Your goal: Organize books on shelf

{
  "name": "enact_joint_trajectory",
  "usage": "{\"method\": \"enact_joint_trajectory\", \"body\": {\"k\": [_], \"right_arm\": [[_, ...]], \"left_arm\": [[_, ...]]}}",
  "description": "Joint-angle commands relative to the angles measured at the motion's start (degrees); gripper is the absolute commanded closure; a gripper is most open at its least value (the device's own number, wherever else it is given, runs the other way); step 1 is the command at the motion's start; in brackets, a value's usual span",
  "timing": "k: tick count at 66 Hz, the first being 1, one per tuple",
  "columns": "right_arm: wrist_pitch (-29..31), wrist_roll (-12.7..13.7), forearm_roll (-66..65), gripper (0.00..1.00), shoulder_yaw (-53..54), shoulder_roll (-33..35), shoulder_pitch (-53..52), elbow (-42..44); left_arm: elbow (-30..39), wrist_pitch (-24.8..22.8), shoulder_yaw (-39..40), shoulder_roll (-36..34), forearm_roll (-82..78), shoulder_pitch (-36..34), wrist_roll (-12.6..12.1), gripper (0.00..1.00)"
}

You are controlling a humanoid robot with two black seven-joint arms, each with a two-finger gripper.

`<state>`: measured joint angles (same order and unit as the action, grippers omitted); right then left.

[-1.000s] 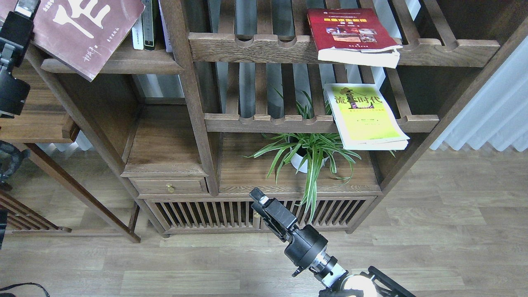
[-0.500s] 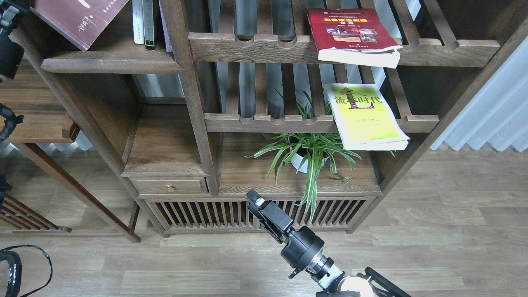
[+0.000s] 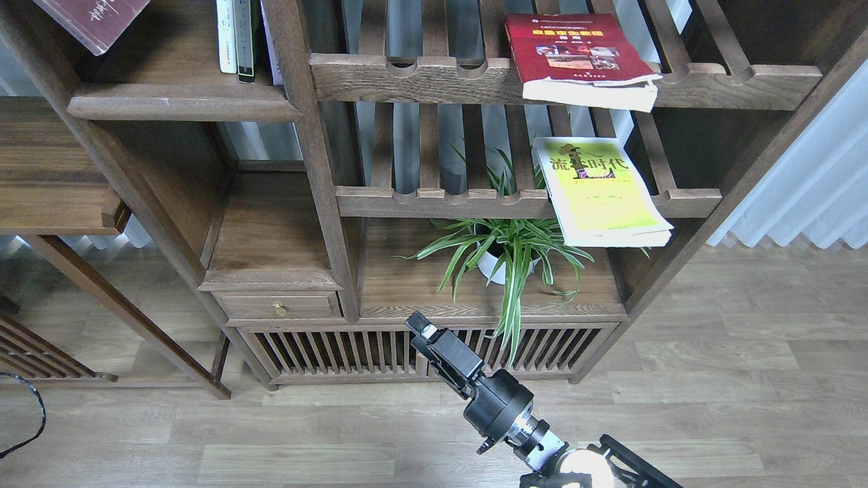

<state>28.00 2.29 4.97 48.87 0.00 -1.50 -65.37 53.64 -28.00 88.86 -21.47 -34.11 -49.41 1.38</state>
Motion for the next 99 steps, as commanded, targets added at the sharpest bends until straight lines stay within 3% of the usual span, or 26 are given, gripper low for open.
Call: {"method": "enact_joint_trajectory", "body": {"k": [1,9,36,99], "right_arm": [[0.00,-0.01,-0.13,0.08,-0.01,0.00,0.10,-0.02],[0.00,-0.09,-0.31,0.08,-0.01,0.00,0.80,-0.10],[0.00,-0.01,-1.98,0.08,0.08,0.00,2.56,-0.10],[0.00,-0.01,-3.21,0.08,0.70,0.00,4.75,-0.10]], "left_arm": [[-4.25,0.00,-4.66,-0.24,-0.26,-3.85,3.45,1.00],[-7.14,0.00,-8.17,-0.24,-0.52,-5.96,6.18,1.00],[-11.72,1.28,-14.06,0.20,-0.44,-8.77,11.89,0.99],[-14.00,1.46,-18.63,-2.43,-0.35,-8.24,13.12,0.89]]}}
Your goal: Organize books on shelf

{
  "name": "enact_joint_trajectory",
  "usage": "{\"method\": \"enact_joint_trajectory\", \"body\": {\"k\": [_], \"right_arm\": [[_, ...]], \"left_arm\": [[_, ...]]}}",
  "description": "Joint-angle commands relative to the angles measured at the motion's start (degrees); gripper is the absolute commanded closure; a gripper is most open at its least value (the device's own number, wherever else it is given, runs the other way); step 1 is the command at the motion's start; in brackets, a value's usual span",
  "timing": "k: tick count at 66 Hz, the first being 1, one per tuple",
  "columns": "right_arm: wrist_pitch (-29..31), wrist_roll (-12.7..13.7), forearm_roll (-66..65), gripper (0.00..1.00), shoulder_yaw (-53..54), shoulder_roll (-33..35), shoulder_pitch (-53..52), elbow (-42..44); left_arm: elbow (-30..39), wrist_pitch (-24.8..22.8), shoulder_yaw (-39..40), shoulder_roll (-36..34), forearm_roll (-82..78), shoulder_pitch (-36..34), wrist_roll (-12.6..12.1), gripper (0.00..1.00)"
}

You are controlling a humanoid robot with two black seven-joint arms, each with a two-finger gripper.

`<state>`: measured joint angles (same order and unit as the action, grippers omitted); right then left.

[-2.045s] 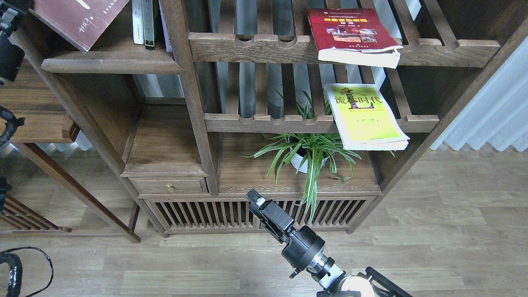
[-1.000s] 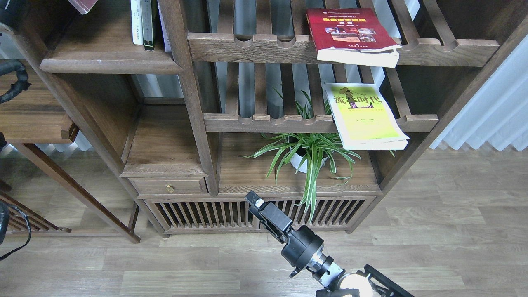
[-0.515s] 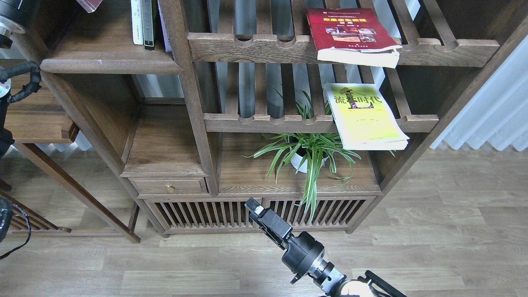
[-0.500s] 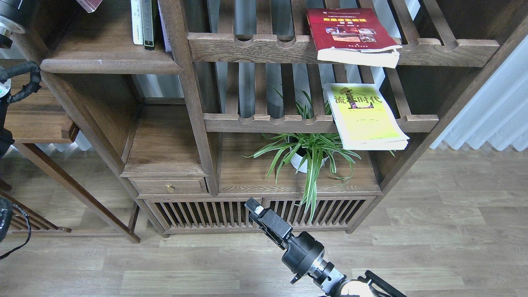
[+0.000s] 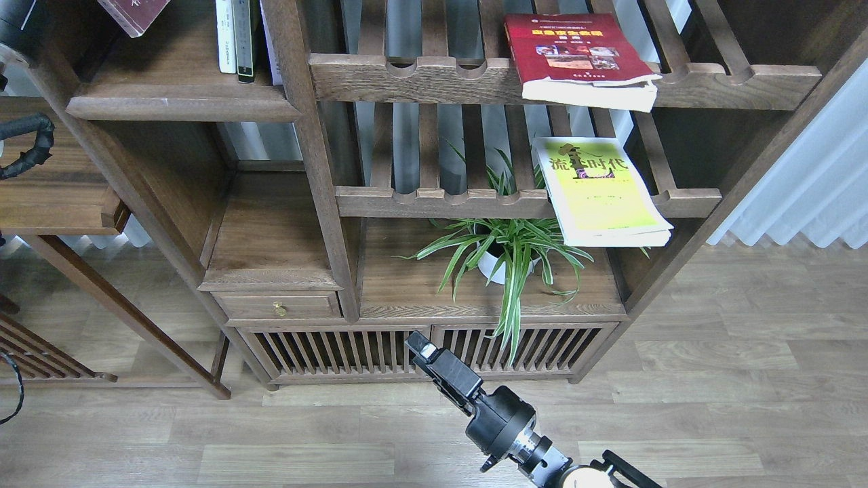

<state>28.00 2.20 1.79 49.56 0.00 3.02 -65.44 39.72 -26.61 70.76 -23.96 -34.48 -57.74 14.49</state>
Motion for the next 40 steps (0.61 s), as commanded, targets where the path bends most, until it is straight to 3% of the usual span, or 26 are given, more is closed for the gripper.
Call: {"method": "enact_joint_trajectory", "body": {"k": [1,21,40], "right_arm": [[0.00,0.09,-0.03,0.08,0.01,0.00,0.32,-0.03],[0.00,0.00,-0.03,0.08,-0.08,0.00,0.41,-0.03],[0.00,0.00,-0.03,0.06,0.27,0.00,0.41,-0.03]], "left_arm": [[-0.08,-0.02,-0.62,0.05,0.03,0.17,0.10,0.89],[-0.17,-0.02,-2.55,-0.04,0.03,1.14,0.10,0.59],[3.44,-0.02,-2.73,0.66,0.11,0.35,0.02,0.52]]}}
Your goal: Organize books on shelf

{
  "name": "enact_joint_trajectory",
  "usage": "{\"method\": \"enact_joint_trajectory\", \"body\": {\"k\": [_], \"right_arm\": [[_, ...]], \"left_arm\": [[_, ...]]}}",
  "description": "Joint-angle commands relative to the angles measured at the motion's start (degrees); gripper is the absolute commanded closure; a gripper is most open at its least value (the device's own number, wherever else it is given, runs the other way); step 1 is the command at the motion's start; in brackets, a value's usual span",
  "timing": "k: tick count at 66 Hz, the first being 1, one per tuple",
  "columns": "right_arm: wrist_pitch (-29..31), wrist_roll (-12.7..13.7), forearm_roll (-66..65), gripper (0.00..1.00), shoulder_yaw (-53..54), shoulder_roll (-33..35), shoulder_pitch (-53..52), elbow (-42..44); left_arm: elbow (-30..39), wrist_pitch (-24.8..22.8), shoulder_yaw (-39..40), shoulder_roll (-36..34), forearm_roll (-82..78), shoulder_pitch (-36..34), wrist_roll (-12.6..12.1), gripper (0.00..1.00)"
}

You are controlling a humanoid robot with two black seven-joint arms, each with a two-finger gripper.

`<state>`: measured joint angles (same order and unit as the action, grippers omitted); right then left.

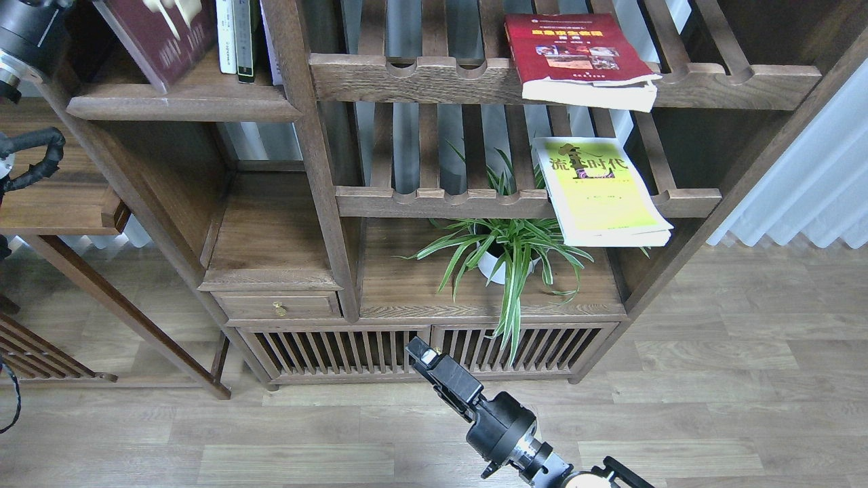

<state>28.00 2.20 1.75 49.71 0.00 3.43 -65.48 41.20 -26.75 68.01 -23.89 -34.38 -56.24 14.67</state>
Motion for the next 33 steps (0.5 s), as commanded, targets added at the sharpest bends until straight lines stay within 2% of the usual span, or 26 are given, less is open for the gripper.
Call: {"method": "enact_joint_trajectory", "body": {"k": [1,33], "right_arm": [[0.00,0.00,0.01,0.06,0.13,0.00,0.00,0.00],[0.00,0.09,0.01,0.06,0.13,0.00,0.08,0.00]], "left_arm": [[2.13,0.12,0.02,0.60,0.01,-1.33,-0.17,0.52],[8.28,0.12,4.76,0.42,0.89,-6.25,-0.26,0.52]]}}
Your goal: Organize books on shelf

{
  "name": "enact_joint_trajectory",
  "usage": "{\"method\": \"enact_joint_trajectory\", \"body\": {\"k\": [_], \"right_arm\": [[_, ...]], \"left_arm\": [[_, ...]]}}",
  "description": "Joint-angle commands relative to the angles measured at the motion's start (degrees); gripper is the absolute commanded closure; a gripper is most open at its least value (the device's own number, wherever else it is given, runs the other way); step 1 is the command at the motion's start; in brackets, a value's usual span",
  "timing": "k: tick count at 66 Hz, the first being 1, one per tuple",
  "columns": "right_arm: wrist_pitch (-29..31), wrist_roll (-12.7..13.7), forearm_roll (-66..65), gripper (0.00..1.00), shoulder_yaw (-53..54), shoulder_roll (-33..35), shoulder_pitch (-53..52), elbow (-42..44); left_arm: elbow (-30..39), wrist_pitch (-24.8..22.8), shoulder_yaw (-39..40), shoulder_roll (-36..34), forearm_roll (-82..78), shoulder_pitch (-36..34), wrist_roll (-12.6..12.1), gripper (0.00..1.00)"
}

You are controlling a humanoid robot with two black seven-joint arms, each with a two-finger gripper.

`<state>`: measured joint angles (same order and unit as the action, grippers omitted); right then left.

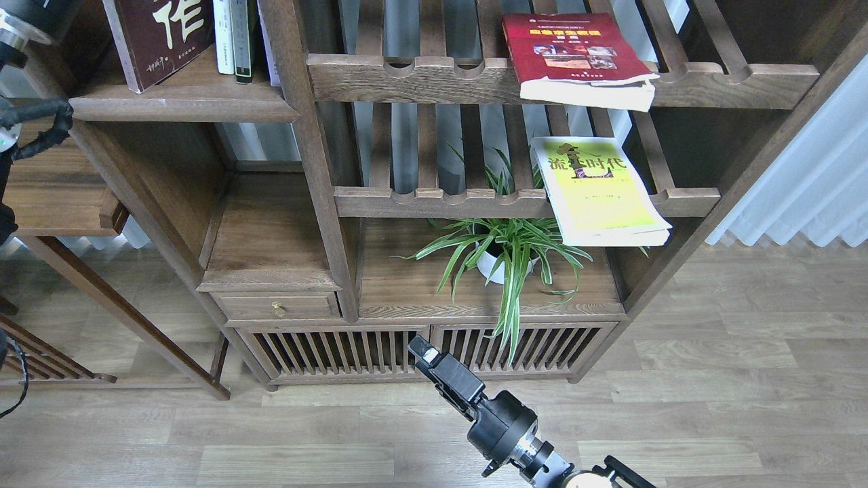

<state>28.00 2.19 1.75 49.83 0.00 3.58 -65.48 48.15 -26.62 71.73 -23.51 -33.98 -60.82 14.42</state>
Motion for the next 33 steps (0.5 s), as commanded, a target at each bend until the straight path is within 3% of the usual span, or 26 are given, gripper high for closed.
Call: {"method": "enact_joint_trajectory", "body": {"k": [1,9,19,33], "right_arm": [[0.00,0.09,0.01,0.06,0.01,0.00,-0.06,0.00],[0.00,0.00,0.01,0.06,0.01,0.00,-0.06,-0.09],[0.00,-0.26,0.53,0.06,1.49,0.00,-0.15,-1.14],[0.00,-0.61,4.14,0.06,7.56,0.00,-1.03,-6.94]], "left_arm": [[1.68,-0.10,1.22,0.04,0.67,-2.02,0.08,0.52],[4.84,-0.53,2.45,-0.05,4.18,-2.82,0.08,0.51],[12.58,-1.38,4.55,-3.65,9.99,7.28,-0.10,0.49],[15.22,-1.38,7.10,-3.74,12.27,10.01,-0.18,0.49]]}}
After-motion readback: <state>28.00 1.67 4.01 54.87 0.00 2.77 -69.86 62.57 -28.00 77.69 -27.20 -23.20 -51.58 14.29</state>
